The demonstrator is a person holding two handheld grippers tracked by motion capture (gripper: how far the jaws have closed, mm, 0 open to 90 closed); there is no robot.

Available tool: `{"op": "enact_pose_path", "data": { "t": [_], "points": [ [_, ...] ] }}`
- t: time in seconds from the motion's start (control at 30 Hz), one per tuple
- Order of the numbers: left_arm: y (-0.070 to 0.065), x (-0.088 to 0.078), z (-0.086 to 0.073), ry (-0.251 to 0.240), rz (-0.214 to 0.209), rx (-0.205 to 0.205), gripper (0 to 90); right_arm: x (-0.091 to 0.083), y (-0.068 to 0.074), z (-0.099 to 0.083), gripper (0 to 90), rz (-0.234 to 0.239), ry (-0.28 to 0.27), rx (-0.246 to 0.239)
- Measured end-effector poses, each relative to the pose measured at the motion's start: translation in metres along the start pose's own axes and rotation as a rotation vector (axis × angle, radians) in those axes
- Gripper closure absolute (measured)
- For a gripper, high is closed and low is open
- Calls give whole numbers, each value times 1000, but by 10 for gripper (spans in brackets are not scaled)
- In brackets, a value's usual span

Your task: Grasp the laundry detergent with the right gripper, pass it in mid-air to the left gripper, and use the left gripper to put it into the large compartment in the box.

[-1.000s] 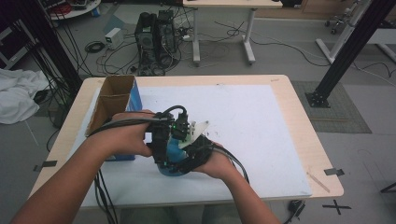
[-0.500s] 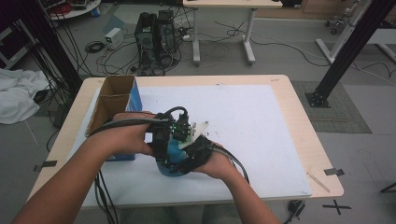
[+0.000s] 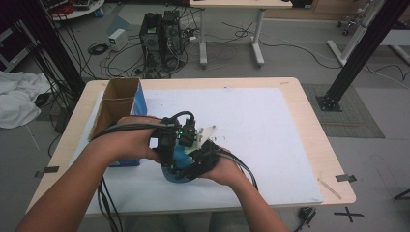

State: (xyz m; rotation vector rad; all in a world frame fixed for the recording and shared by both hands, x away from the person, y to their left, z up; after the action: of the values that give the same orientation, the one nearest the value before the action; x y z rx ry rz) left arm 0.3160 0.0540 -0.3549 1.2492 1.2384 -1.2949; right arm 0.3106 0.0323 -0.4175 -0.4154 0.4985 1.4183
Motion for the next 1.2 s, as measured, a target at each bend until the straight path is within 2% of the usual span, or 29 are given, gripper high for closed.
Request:
{"op": "enact_pose_path", "data": {
  "t": [0.03, 0.07, 0.23, 0.27, 0.37, 0.4, 0.43, 0.5, 0.57, 0.7, 0.73, 0.77, 0.8, 0.83, 0.87, 0.9, 0.93, 0.97, 1.0, 1.03, 1.07, 1.1, 1.13, 1.17, 1.2],
  "points": [
    [4, -2, 1, 3, 31, 20, 380, 0, 0, 0, 455, 0, 0, 0],
    [2, -1, 0, 3, 8, 12, 381, 0, -1, 0, 455, -8, 1, 3],
    [0, -1, 1, 6, 1, -13, 386, -1, -1, 1, 455, -5, -6, 3],
    [5, -2, 1, 7, 37, 3, 388, -1, -2, 0, 455, -9, -2, -3],
    [3, -2, 2, 7, 19, -2, 390, -1, -4, 0, 455, -21, -2, -13],
    [0, -2, 2, 6, -1, -28, 391, -2, 0, 0, 454, -1, -1, 5],
    [3, -3, 3, 7, 23, -5, 391, -3, -1, 0, 453, -6, 0, 2],
    [1, -3, 3, 7, 11, -15, 392, -4, 0, 0, 450, -1, -1, 0],
    [3, -5, 4, 6, 20, -2, 392, -5, 0, 0, 448, 5, 2, -1],
    [0, -8, 5, -9, 0, -24, 393, -9, 1, 1, 425, 2, 1, 17],
    [3, -10, 5, -12, 12, -15, 392, -11, 2, 1, 396, 8, 5, 22],
    [1, -10, 5, -18, -4, -29, 393, -13, -4, 4, 362, -1, -41, -49],
    [2, -11, 5, -16, -8, -27, 393, -14, -5, 4, 350, -7, -42, -69],
    [3, -12, 4, -7, -5, -19, 392, -16, -5, 3, 328, -10, -39, -67],
    [2, -13, 4, -14, -12, -45, 392, -17, -4, 2, 310, -8, -30, -44],
    [2, -13, 4, -14, -12, -45, 392, -17, -4, 2, 310, -8, -30, -44],
    [6, -18, -1, 26, -11, -10, 392, -20, -10, 4, 287, -27, -60, -100],
    [6, -18, -1, 26, -11, -10, 392, -20, -10, 4, 287, -27, -60, -100],
    [5, -19, -1, 14, -20, -25, 392, -25, -5, 3, 228, -28, -41, -5],
    [5, -18, 1, -11, -14, -39, 392, -27, -7, 3, 229, -30, -50, -13],
    [4, -20, 0, -12, -18, -52, 392, -27, -7, 3, 229, -30, -50, -13],
    [4, -22, -3, -13, -21, -68, 392, -27, -9, 5, 228, -26, -74, -42],
    [3, -24, -4, -17, -29, -81, 392, -30, -9, 3, 221, -41, -55, -28],
    [4, -26, -6, -17, -23, -79, 392, -32, -10, 2, 221, -41, -46, -27],
    [5, -29, -8, -20, -24, -95, 392, -34, -10, 3, 220, -32, -51, -37]
  ]
}}
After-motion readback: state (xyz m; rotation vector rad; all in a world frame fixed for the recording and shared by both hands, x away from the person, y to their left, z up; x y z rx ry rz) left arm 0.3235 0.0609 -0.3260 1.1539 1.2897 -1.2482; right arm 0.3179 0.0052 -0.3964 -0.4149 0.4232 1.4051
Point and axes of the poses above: each handheld gripper's, and its own axes: x roughly forward along the jaws, z roughly out of its top, y roughly to its left, the point moved 10 cm from there along x, roughly forward along the jaws, and after that the axes turned 5 degrees about -z, right-handed, at the moved point
